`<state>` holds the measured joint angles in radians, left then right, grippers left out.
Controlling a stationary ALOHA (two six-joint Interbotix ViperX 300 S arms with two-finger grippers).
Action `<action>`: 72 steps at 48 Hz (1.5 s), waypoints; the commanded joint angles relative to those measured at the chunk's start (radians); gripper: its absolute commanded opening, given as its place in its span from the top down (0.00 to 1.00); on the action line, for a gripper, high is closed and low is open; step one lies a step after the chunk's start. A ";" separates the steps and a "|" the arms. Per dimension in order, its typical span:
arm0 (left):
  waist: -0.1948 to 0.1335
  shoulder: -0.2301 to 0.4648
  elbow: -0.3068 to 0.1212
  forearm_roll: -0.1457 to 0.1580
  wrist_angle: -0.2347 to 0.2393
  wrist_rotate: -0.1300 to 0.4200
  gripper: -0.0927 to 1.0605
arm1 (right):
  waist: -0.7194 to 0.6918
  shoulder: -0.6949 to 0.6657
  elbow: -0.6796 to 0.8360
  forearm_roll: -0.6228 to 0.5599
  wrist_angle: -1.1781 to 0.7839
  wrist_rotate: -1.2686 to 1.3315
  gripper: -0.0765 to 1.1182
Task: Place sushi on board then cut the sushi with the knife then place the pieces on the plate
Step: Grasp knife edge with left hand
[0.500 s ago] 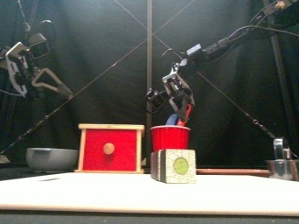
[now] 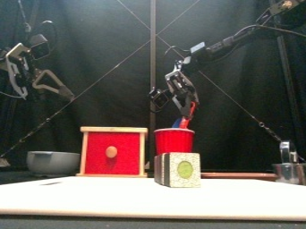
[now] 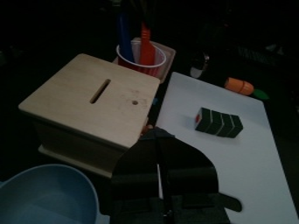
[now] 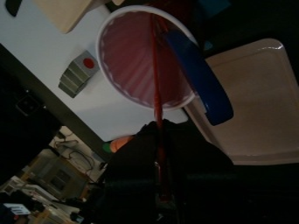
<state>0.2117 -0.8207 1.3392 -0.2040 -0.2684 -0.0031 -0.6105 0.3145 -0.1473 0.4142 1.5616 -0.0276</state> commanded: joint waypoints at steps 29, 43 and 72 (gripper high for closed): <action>0.003 0.003 -0.014 -0.002 -0.005 0.000 0.94 | -0.018 -0.172 -0.069 -0.044 0.072 0.049 0.66; 0.005 0.003 -0.014 -0.002 -0.005 0.000 0.94 | -0.018 -0.241 -0.107 -0.051 0.083 0.063 0.66; 0.003 0.003 -0.026 -0.003 -0.006 -0.002 0.94 | 0.078 -0.545 0.002 -0.150 -0.072 0.072 0.66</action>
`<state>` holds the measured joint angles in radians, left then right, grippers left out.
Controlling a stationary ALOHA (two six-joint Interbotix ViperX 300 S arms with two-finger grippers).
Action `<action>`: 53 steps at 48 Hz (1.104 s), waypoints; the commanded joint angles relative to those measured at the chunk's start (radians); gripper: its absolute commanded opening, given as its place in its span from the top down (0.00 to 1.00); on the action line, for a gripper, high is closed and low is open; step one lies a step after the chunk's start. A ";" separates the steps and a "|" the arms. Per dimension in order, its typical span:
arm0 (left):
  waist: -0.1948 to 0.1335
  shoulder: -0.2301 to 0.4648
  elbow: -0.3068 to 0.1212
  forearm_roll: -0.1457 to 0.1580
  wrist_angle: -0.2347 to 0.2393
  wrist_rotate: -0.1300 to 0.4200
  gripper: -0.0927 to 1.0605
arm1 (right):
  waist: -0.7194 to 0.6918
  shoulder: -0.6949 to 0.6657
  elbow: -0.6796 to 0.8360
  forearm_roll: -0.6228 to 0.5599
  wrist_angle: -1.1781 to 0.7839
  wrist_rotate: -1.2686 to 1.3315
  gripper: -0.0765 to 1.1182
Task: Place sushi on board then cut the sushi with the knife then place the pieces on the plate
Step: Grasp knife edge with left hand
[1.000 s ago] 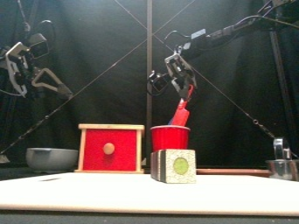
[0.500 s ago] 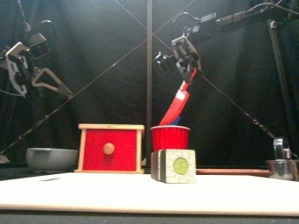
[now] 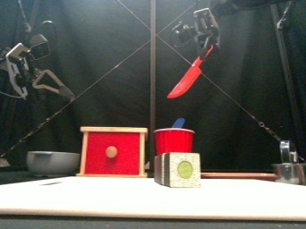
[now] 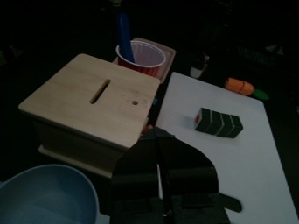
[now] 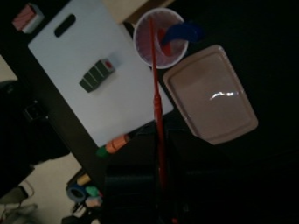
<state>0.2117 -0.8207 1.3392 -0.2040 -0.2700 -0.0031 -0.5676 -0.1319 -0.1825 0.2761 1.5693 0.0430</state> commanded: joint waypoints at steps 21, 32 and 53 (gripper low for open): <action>-0.005 0.003 -0.081 -0.002 -0.008 0.005 0.93 | 0.184 -0.474 0.583 0.000 -0.696 0.002 0.65; -0.049 0.003 -0.121 0.011 -0.017 0.005 0.89 | 0.239 -0.615 0.793 0.002 -0.905 -0.006 0.65; -0.209 0.035 -0.204 0.071 -0.032 0.011 0.45 | 0.442 -0.630 1.058 -0.166 -1.262 -0.006 0.66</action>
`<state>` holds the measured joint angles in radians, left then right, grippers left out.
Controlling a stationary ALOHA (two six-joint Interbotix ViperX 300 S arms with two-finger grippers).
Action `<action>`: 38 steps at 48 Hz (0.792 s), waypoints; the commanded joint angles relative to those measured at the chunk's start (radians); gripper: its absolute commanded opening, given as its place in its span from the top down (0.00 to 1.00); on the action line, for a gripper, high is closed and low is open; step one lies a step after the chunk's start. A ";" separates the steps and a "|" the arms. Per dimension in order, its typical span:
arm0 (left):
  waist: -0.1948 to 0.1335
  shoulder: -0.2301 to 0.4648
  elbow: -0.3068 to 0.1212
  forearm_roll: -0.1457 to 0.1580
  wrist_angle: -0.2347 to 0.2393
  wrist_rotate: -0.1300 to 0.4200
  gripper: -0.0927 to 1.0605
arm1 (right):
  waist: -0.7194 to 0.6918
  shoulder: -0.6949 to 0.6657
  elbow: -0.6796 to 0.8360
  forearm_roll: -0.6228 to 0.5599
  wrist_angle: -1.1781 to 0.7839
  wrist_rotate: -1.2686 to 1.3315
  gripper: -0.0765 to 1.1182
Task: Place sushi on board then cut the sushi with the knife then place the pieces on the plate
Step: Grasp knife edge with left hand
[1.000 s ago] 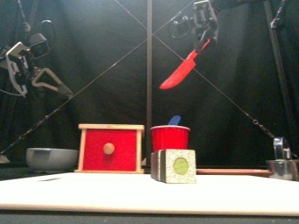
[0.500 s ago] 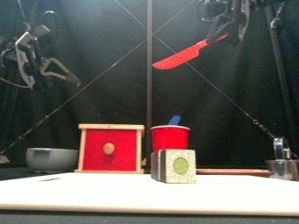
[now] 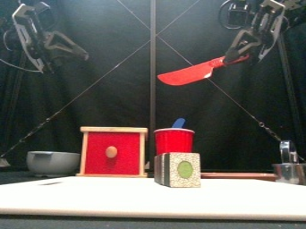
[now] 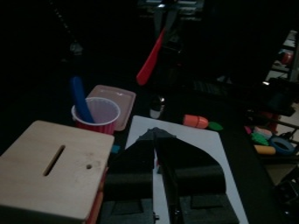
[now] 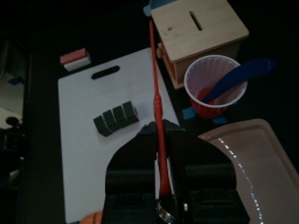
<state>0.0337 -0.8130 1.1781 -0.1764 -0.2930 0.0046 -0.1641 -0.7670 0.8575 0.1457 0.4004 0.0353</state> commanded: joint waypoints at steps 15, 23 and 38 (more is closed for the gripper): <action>-0.058 0.150 -0.104 0.170 -0.011 -0.002 0.15 | 0.189 0.129 0.092 -0.077 -0.374 0.005 0.66; -0.066 0.160 -0.121 0.179 -0.012 -0.002 0.15 | 0.227 0.212 0.057 -0.077 -0.374 0.005 0.66; -0.124 0.316 -0.199 0.176 -0.009 -0.003 0.15 | 0.229 0.255 0.037 -0.089 -0.379 0.003 0.66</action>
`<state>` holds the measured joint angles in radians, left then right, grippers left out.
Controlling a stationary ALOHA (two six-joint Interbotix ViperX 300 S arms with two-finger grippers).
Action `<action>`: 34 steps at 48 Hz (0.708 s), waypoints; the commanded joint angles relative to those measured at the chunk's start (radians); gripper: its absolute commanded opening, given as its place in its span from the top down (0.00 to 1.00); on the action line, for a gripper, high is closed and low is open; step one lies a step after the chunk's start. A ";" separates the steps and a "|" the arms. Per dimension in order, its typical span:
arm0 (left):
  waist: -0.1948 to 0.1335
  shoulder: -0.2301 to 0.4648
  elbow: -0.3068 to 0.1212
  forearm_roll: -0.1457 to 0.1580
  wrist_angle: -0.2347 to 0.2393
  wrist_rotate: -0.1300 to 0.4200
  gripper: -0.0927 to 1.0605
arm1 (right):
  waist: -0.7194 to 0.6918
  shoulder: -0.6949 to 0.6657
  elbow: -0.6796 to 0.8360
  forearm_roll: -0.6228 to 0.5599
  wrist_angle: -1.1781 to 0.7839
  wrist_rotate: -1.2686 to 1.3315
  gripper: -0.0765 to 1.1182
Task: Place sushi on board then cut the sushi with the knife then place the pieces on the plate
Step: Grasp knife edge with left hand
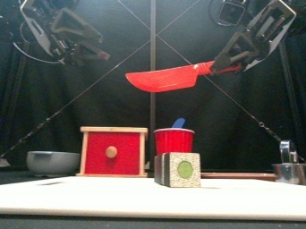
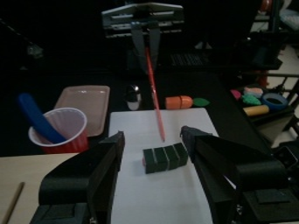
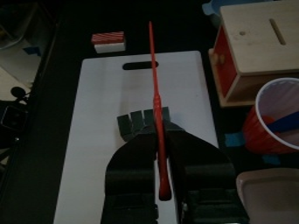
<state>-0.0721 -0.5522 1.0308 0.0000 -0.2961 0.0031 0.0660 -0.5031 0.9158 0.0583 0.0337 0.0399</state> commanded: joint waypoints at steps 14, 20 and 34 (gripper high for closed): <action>-0.034 0.250 -0.147 -0.011 -0.006 -0.002 0.15 | -0.003 -0.008 -0.015 -0.003 -0.014 -0.003 0.66; -0.028 0.299 -0.170 -0.018 -0.006 -0.002 0.15 | -0.003 -0.008 -0.011 -0.005 -0.015 -0.002 0.66; 0.003 0.351 -0.187 -0.074 -0.011 -0.002 0.17 | -0.005 0.002 -0.008 -0.005 -0.018 -0.002 0.66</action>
<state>-0.0767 -0.1994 0.8728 -0.0614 -0.2961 0.0031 0.0629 -0.4955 0.9173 0.0537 0.0245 0.0383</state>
